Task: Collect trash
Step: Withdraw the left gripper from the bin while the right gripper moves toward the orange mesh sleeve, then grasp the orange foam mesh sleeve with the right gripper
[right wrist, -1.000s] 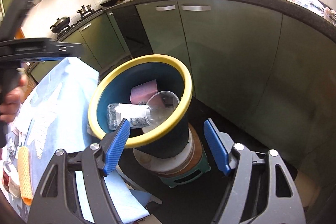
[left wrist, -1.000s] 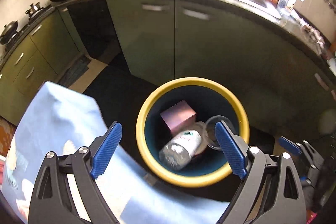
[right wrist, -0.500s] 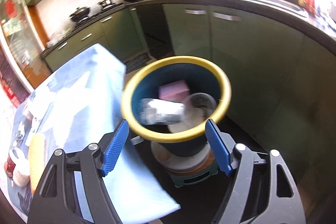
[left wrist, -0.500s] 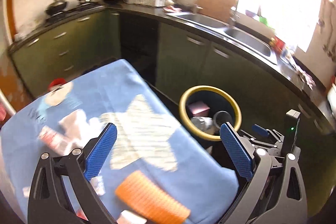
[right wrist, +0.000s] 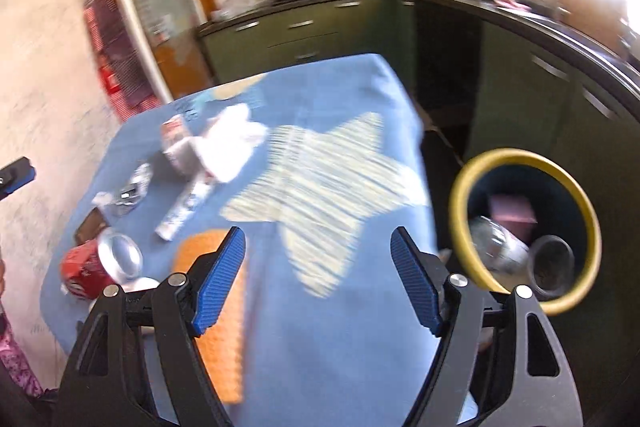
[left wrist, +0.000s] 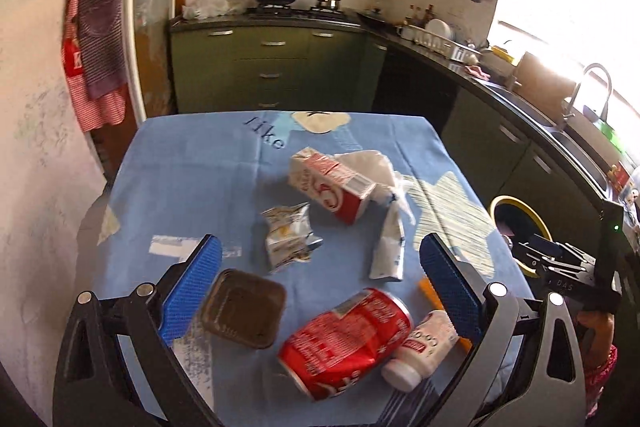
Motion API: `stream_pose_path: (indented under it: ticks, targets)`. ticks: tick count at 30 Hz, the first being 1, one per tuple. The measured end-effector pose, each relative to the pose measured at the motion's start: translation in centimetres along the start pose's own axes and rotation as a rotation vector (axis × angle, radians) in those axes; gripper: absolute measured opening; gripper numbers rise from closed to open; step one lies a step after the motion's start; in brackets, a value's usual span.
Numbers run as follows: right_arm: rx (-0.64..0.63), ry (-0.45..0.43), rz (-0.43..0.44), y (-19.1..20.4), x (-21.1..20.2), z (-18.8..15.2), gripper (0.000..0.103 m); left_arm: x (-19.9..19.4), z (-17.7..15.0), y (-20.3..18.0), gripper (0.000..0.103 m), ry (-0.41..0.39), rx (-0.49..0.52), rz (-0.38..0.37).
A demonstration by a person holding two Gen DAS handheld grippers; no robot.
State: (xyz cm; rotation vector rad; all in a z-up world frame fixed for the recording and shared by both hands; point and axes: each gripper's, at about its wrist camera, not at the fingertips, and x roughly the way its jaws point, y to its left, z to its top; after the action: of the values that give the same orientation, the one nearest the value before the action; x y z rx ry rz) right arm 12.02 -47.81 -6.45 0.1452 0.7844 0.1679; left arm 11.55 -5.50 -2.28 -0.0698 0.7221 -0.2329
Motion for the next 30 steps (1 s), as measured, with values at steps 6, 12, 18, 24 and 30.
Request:
stream_pose_path:
  ticks: [6, 12, 18, 24, 30]
  targets:
    - [-0.156, 0.05, 0.112, 7.1, 1.7, 1.0, 0.071, 0.4, -2.4, 3.7, 0.098, 0.025, -0.054, 0.049]
    - [-0.177, 0.148, 0.002, 7.8, 4.1, -0.6, 0.069, 1.1, -2.8, 3.8, 0.098, 0.042, -0.054, 0.021]
    - [-0.155, 0.232, 0.0, 6.6, 6.0, -2.1, 0.057, 1.5, -2.6, 3.3, 0.098, 0.039, -0.045, -0.006]
    - [-0.128, 0.218, 0.048, 6.2, 5.8, -2.3, 0.017, 1.6, -2.7, 3.1, 0.098, 0.042, -0.035, -0.004]
    - [-0.102, 0.169, 0.075, 5.7, 4.1, -1.8, 0.014, 1.9, -2.6, 2.3, 0.098, 0.048, -0.02, -0.012]
